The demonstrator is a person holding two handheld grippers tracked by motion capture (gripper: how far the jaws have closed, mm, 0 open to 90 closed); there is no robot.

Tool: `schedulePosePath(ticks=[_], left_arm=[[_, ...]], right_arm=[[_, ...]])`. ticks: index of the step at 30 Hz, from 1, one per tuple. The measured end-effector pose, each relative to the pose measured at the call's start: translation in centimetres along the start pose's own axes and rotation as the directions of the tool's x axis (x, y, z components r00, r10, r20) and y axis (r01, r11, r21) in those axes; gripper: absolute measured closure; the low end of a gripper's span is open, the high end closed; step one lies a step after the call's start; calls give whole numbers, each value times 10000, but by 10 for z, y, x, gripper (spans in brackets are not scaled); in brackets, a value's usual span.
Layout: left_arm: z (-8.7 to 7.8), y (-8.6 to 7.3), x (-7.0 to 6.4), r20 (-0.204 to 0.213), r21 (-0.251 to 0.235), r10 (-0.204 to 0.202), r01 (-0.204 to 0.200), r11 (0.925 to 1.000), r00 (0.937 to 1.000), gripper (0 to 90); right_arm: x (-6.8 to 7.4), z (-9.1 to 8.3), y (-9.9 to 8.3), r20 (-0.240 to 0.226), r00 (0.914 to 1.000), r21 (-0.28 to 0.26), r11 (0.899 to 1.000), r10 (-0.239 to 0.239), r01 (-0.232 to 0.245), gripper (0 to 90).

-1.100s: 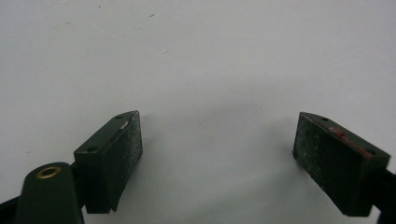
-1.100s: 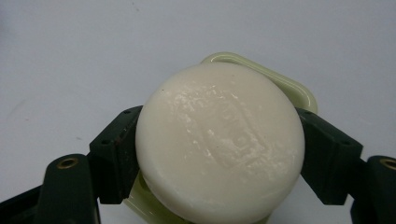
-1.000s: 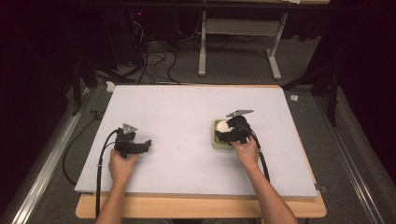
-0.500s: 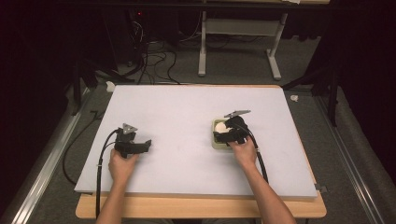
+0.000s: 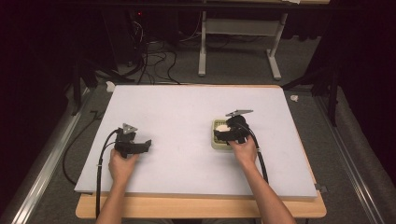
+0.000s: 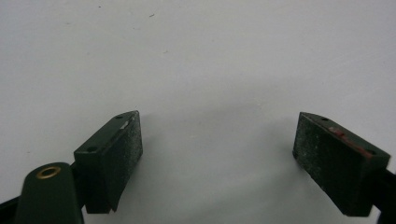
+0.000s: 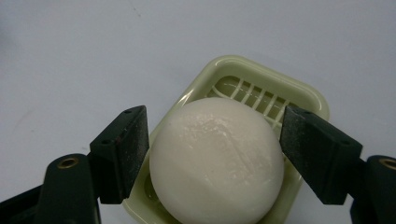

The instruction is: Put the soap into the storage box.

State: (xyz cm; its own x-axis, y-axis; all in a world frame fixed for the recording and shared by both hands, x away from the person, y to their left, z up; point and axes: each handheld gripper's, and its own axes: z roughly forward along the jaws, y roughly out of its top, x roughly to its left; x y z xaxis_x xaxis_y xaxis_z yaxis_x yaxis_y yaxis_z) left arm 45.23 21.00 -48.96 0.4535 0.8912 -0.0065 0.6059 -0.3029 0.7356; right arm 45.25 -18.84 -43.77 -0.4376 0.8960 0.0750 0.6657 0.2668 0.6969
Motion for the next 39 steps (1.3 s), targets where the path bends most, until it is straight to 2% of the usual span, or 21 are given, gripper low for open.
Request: schedulePosePath(ticks=[6, 19, 39], left_arm=[[0, 0, 0, 0, -2, -1, 1, 10000, 10000, 163], [0, 0, 0, -2, -2, 2, -2, 10000, 10000, 162], [0, 0, 0, 1, -3, 2, -2, 10000, 10000, 163]], right_arm=[[0, -4, -1, 49, 9999, -49, 9999, -97, 98, 247], [-5, -25, -1, 73, 10000, -691, 9976, -28, 33, 250], [-14, -42, -6, 247, 9997, -985, 9951, 70, -45, 254]])
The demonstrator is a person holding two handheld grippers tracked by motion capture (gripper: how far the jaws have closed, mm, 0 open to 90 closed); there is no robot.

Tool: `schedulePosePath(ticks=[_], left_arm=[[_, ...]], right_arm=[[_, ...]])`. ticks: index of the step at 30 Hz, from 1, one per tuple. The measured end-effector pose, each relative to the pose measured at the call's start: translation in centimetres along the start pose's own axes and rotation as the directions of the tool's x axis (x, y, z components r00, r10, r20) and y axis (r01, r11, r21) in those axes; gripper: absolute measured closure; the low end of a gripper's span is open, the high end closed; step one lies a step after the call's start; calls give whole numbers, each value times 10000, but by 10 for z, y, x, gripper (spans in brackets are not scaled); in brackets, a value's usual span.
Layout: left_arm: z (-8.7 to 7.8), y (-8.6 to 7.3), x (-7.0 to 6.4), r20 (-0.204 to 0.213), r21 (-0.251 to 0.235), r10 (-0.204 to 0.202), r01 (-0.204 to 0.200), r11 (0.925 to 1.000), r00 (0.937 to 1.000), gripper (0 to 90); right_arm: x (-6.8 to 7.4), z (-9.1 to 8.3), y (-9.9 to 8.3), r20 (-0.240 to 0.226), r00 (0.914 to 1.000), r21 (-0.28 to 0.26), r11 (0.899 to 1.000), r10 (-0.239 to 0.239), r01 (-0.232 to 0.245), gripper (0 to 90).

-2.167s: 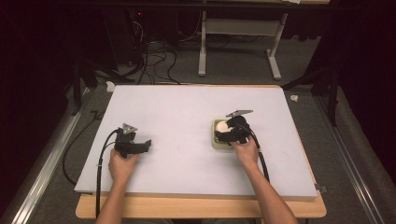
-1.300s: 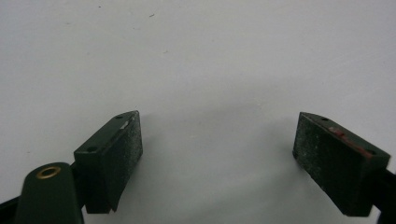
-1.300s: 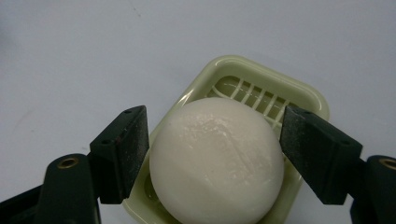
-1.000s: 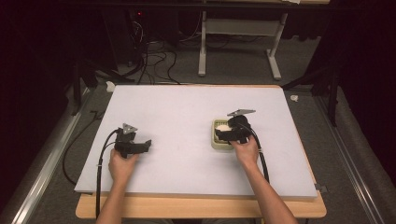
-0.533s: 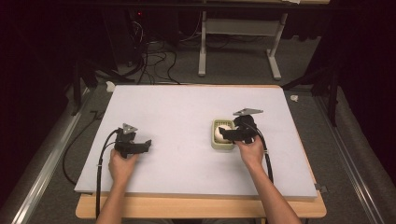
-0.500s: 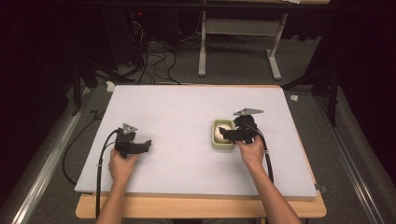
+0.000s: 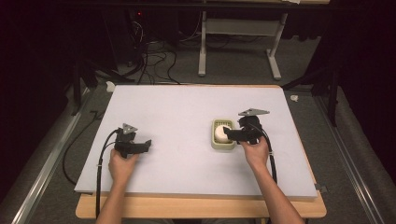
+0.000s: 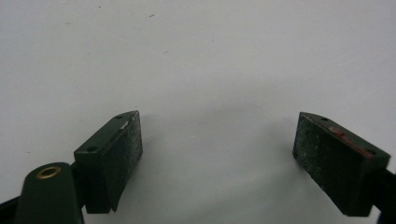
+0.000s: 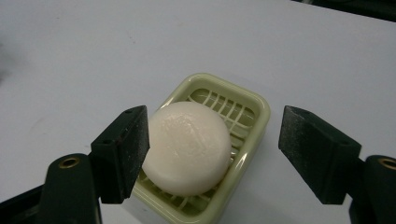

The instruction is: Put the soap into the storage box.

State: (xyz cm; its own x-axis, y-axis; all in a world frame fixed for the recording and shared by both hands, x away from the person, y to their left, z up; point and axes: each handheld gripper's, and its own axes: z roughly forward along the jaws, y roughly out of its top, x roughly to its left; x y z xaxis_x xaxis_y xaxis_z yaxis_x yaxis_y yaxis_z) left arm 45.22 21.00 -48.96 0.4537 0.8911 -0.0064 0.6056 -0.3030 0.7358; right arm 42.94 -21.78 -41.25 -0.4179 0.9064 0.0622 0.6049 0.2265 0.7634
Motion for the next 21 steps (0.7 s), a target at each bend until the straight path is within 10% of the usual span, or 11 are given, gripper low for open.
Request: schedulePosePath(ticks=[21], left_arm=[[0, 0, 0, -4, 1, 8, -8, 10000, 10000, 163]], right_arm=[[-13, -20, -7, 187, 9996, -350, 9992, 209, -203, 257]])
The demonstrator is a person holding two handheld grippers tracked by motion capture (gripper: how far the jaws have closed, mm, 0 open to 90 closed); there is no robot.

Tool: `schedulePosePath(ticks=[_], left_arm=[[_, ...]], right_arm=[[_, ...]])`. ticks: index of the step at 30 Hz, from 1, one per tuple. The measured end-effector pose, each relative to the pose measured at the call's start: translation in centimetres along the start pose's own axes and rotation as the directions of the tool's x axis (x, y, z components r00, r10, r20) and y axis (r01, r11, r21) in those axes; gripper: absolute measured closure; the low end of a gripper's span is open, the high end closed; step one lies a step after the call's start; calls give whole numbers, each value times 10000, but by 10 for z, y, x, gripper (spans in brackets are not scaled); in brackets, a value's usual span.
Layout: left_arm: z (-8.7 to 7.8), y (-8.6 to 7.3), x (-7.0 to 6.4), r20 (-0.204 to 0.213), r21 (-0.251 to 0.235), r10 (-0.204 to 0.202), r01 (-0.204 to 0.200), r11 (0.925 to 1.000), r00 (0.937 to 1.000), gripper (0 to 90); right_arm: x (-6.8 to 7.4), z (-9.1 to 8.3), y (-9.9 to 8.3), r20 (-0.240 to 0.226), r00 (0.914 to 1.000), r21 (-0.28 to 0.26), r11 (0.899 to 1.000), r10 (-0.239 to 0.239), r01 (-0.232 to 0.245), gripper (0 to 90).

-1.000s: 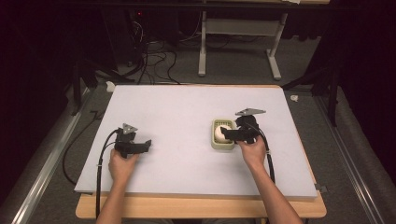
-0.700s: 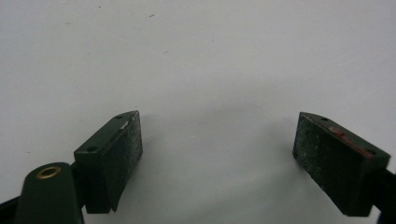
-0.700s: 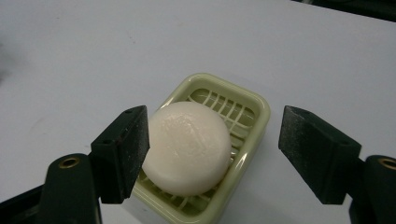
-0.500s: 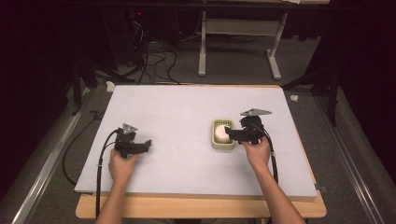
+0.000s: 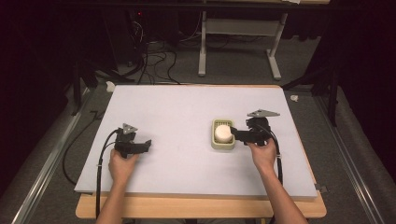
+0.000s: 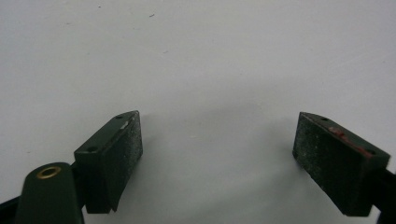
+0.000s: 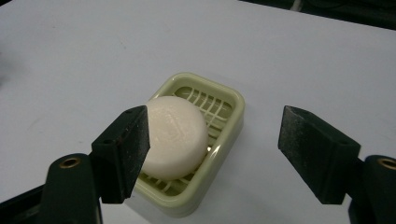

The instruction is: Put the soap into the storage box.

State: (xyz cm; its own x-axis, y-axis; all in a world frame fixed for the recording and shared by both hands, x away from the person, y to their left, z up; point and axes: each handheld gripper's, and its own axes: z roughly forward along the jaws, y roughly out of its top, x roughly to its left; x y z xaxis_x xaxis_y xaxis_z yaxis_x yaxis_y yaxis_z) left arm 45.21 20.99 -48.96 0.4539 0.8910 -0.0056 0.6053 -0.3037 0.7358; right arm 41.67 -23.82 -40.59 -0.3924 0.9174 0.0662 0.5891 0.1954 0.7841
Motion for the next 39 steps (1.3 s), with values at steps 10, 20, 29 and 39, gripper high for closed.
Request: schedulePosePath(ticks=[10, 20, 29, 39], left_arm=[[0, 0, 0, -7, 0, 6, -6, 10000, 10000, 163], [0, 0, 0, -18, 4, 17, -17, 10000, 10000, 163], [0, 0, 0, -24, 1, 30, -30, 10000, 10000, 164], [0, 0, -1, -19, 12, 42, -42, 10000, 10000, 165]], right_arm=[[-9, -10, -7, 108, 9998, -122, 9998, 158, -157, 258], [-15, -23, -9, 223, 9994, -360, 9990, 268, -259, 258], [-25, -31, -17, 342, 9986, -473, 9981, 408, -392, 258], [-31, -38, -23, 372, 9978, -568, 9970, 545, -524, 258]])
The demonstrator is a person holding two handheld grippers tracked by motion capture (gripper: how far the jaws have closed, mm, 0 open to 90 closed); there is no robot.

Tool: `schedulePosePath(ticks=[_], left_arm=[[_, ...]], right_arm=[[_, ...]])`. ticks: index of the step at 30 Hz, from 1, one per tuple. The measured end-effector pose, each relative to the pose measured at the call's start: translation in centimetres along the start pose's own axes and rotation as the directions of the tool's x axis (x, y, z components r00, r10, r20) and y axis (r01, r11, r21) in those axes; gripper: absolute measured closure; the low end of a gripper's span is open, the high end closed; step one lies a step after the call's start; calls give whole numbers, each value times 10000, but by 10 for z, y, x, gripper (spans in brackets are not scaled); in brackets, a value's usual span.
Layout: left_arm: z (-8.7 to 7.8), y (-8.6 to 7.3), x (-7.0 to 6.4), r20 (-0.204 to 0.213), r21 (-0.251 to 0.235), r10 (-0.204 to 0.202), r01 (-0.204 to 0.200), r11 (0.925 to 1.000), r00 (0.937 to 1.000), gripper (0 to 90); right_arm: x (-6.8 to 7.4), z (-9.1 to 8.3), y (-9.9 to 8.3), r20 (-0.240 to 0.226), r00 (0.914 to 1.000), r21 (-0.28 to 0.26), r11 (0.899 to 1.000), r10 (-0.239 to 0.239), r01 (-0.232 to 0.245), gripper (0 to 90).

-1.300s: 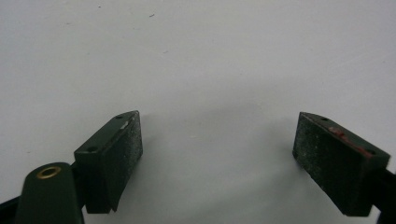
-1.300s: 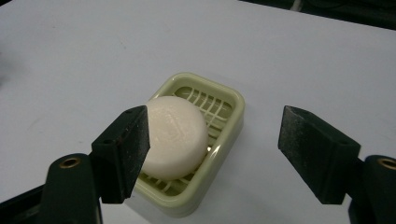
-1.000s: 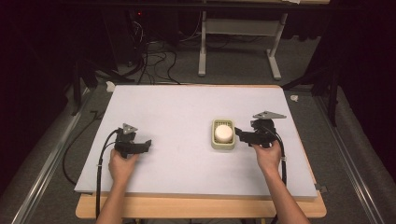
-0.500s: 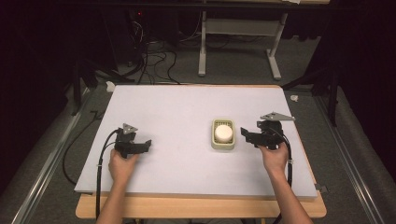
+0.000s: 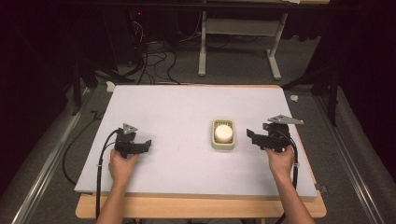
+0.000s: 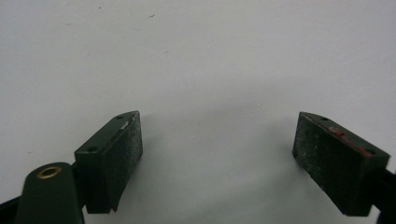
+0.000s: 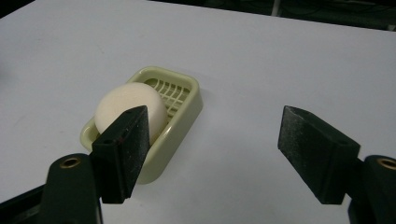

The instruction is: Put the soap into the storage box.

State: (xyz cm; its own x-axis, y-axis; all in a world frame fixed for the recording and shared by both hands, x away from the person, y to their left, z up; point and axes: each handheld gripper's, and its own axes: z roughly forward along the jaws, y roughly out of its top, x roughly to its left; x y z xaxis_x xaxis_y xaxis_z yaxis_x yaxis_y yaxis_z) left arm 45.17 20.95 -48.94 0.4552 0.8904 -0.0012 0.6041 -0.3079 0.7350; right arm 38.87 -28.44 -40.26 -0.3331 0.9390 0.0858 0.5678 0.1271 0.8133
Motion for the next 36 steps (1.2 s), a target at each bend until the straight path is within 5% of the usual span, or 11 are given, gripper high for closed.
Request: schedulePosePath(ticks=[36], left_arm=[[0, 0, 0, -1, -14, -8, 8, 10000, 10000, 166]], right_arm=[[-15, -10, -27, 190, 9988, 181, 9988, 457, -460, 259]])
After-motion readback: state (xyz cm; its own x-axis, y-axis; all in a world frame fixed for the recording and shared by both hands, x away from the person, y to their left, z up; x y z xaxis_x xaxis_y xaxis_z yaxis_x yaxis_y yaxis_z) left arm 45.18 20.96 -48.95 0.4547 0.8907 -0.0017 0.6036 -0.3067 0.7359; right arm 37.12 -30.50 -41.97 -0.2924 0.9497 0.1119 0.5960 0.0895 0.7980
